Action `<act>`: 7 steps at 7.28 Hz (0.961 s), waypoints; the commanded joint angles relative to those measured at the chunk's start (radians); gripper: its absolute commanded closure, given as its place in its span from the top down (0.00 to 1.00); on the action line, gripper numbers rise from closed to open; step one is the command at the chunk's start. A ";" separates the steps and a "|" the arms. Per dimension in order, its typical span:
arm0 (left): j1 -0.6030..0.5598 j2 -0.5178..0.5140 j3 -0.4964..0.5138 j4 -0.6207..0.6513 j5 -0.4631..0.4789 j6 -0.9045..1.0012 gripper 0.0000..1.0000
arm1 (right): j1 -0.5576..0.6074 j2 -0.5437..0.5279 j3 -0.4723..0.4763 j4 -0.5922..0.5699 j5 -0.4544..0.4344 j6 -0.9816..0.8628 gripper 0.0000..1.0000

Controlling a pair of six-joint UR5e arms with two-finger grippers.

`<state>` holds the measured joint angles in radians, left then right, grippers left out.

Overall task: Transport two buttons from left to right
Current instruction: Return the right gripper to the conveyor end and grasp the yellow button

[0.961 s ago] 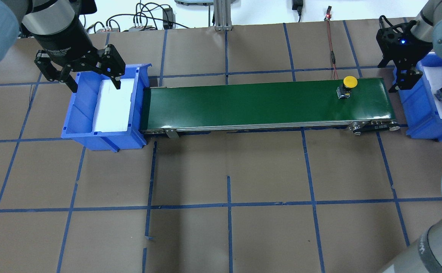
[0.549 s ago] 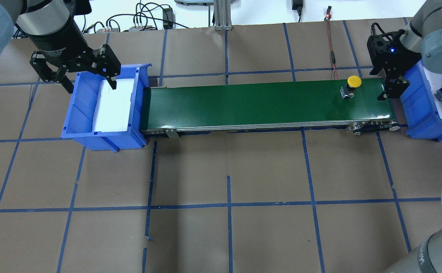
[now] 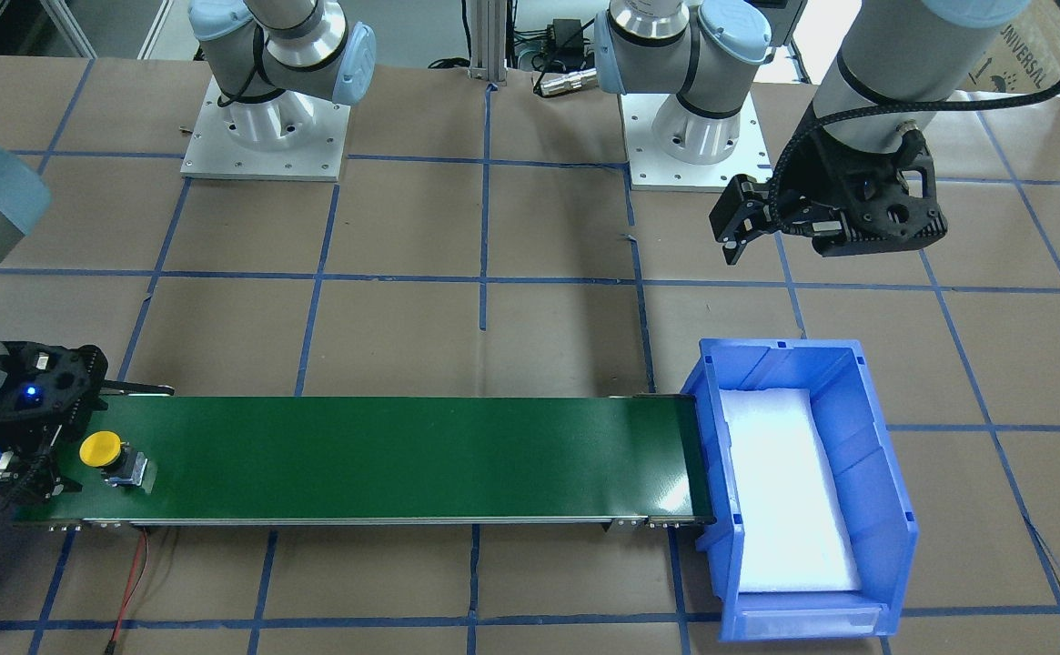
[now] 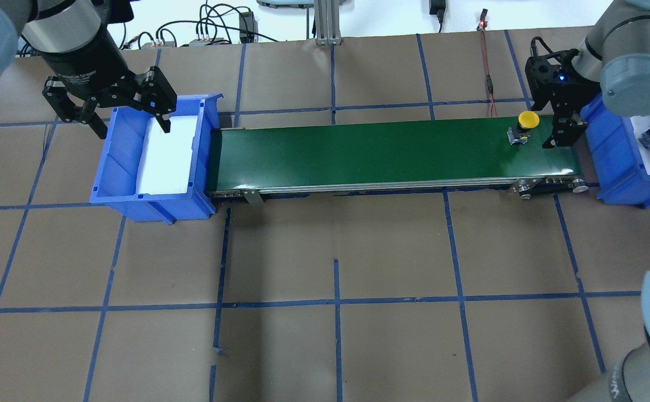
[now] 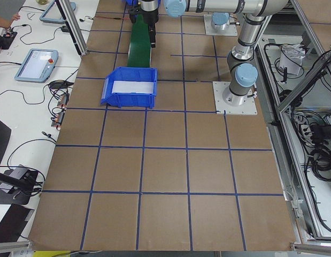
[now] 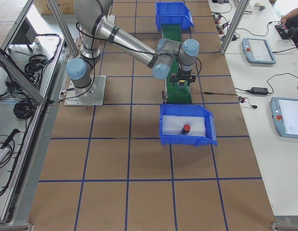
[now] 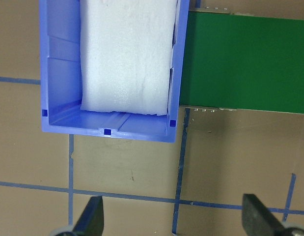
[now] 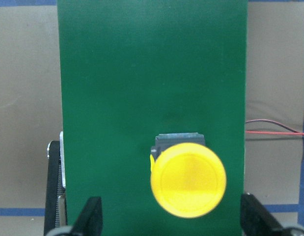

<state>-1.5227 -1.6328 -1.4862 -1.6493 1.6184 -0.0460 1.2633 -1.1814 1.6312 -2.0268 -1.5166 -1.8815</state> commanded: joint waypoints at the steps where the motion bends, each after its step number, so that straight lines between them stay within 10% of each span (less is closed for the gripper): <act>1: -0.001 0.001 0.000 0.000 0.000 0.000 1.00 | 0.010 0.009 -0.001 -0.024 -0.002 -0.028 0.89; 3: 0.001 0.001 0.000 0.002 0.000 0.000 1.00 | 0.010 0.013 0.004 -0.084 -0.014 -0.062 0.29; 7: 0.001 0.001 0.000 -0.001 0.000 0.000 1.00 | -0.001 -0.006 -0.017 -0.070 -0.013 -0.073 0.13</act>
<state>-1.5224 -1.6322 -1.4864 -1.6497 1.6183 -0.0460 1.2703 -1.1762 1.6234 -2.1078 -1.5283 -1.9471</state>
